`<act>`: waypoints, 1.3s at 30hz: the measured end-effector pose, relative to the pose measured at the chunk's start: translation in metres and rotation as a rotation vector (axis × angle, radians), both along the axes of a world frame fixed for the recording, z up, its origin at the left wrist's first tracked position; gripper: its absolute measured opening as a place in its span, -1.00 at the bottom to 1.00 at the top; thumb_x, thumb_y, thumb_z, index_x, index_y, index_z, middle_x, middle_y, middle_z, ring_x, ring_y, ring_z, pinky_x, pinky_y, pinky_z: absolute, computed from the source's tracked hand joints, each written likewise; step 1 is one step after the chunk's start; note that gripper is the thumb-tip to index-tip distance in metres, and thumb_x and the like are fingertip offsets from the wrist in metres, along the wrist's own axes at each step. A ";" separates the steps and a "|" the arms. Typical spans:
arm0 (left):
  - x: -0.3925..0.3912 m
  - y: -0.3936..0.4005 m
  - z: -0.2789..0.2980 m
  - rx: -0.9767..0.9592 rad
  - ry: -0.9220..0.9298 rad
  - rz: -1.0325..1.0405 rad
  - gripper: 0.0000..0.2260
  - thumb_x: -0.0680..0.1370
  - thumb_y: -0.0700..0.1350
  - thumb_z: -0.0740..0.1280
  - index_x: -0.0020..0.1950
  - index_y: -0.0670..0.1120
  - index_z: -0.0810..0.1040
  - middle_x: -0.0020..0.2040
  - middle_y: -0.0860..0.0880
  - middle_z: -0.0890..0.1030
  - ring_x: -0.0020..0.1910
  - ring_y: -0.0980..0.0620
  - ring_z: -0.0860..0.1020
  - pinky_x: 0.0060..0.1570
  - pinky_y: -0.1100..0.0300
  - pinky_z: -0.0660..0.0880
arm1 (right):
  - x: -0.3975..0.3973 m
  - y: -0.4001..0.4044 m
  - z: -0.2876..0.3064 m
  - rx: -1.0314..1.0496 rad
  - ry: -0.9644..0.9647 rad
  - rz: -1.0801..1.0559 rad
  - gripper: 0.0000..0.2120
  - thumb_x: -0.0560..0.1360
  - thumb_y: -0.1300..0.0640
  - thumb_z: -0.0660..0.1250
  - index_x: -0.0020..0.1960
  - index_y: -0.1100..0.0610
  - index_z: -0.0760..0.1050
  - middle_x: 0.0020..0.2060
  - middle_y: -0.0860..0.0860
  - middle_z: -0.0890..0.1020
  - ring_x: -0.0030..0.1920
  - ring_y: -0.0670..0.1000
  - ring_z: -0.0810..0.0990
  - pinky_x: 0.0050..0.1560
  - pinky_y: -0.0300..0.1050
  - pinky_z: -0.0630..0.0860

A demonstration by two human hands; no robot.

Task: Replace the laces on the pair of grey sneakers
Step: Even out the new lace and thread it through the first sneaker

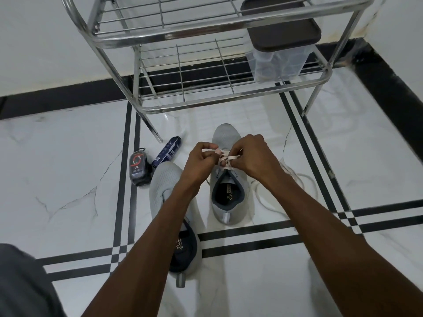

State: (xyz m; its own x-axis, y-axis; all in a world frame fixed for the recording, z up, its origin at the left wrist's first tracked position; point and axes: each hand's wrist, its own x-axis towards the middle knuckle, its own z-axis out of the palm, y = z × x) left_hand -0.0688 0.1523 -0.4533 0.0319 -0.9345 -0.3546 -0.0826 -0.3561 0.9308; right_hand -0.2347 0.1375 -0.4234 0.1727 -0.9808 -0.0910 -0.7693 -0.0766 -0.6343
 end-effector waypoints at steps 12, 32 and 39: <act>0.011 0.003 0.000 -0.163 -0.048 -0.139 -0.84 0.57 -0.16 0.47 0.13 -0.14 0.73 0.01 -0.07 0.75 0.02 -0.05 0.71 0.05 0.09 0.63 | -0.001 0.009 -0.009 0.169 -0.530 -0.286 -0.85 0.27 0.10 0.64 -0.20 0.08 0.73 -0.30 -0.01 0.73 -0.23 -0.02 0.74 -0.10 -0.04 0.69; 0.034 0.034 -0.032 0.094 0.053 0.286 -0.81 0.64 -0.13 0.37 0.08 -0.26 0.65 -0.18 -0.09 0.67 -0.31 0.13 0.56 -0.24 0.35 0.53 | -0.046 0.028 -0.023 0.843 -0.922 -0.795 -0.90 0.61 0.24 0.34 -0.08 0.23 0.56 -0.27 0.09 0.64 -0.27 -0.08 0.60 -0.39 -0.31 0.57; 0.029 0.032 -0.032 0.179 0.187 0.469 -0.87 0.67 -0.31 0.25 -0.03 -0.23 0.56 -0.17 -0.10 0.60 -0.33 0.15 0.58 -0.17 0.36 0.58 | -0.051 0.033 -0.037 0.740 -0.968 -0.928 -0.90 0.58 0.32 0.36 -0.11 0.31 0.56 -0.26 0.13 0.61 -0.29 -0.04 0.59 -0.34 -0.24 0.65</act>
State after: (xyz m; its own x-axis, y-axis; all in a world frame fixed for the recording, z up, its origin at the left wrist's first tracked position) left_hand -0.0402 0.1844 -0.4852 0.3530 -0.7593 -0.5466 0.2847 -0.4694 0.8359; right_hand -0.2855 0.1702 -0.4602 -0.1772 -0.5597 -0.8095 0.3524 0.7319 -0.5832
